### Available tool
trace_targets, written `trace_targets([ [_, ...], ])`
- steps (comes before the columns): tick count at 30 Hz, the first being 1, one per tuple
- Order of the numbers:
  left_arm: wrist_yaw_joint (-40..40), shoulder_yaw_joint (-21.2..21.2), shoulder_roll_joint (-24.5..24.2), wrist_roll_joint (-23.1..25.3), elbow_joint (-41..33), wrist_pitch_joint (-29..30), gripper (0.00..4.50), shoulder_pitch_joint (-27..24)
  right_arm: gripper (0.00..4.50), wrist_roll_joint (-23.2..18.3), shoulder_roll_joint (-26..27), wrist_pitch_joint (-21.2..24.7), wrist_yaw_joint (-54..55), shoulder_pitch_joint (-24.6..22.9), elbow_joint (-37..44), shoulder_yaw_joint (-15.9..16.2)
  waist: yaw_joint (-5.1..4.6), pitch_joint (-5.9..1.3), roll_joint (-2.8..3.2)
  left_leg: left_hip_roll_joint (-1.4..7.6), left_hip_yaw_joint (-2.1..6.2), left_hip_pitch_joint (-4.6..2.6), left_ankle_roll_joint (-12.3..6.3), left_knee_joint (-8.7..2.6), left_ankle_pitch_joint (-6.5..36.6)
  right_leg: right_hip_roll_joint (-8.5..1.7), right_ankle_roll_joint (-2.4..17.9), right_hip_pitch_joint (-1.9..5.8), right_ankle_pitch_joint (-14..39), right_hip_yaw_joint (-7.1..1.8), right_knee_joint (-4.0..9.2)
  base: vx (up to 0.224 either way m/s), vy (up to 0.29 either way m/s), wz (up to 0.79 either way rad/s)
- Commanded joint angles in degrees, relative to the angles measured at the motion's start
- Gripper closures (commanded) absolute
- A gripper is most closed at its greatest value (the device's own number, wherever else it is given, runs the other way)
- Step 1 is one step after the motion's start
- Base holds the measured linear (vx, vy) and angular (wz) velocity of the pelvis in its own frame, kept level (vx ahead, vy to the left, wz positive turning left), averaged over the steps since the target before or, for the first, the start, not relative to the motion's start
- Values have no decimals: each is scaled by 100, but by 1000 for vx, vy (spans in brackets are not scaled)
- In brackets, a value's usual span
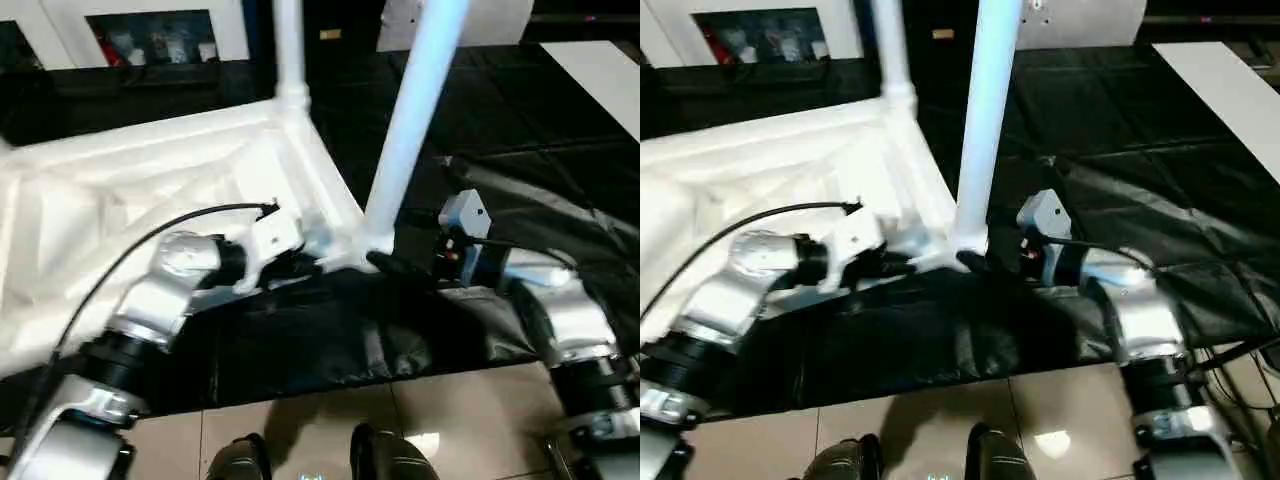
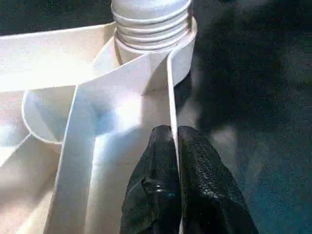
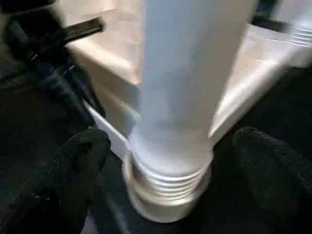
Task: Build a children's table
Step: Rotate leg to tighten
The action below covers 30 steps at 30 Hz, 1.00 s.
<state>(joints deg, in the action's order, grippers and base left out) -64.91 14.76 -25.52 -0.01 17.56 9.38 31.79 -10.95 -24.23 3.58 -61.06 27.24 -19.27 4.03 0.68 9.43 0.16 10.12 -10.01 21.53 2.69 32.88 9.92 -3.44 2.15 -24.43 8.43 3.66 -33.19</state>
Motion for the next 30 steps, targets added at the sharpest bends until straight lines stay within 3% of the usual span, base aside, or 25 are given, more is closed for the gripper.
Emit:
trace_targets([
  [1,-401,215,-56,-30,-25,-163,450,39,3,-2,-68,-105,-251,49,-93,101,7,-517,-35,290,52,-77,-853,-300,598,-450,1495,370,1192,-306,299,0,0,0],
  [7,-1067,450,-321,-80,69,-558,450,54,46,-128,-178,-32,-936,211,-306,329,95,-568,-63,313,34,-74,-934,-269,396,-451,1625,381,820,-298,224,0,0,0],
  [15,-1175,474,-299,-86,222,-683,450,192,112,-116,-111,-75,-1181,284,-369,494,140,-576,-74,303,43,-60,-718,-262,577,-472,1513,380,1208,-307,245,0,0,0],
  [22,-1263,510,-298,-113,339,-821,450,239,178,-96,-81,-141,-1313,316,-469,559,150,-597,-76,285,42,-35,-694,-237,569,-465,1479,386,1243,-307,243,0,0,0],
  [30,-1227,480,-298,-123,363,-800,450,234,186,-152,-43,-26,-1348,195,-402,582,159,-604,-76,284,43,-32,-684,-226,558,-453,1432,375,1277,-303,234,0,0,0],
])
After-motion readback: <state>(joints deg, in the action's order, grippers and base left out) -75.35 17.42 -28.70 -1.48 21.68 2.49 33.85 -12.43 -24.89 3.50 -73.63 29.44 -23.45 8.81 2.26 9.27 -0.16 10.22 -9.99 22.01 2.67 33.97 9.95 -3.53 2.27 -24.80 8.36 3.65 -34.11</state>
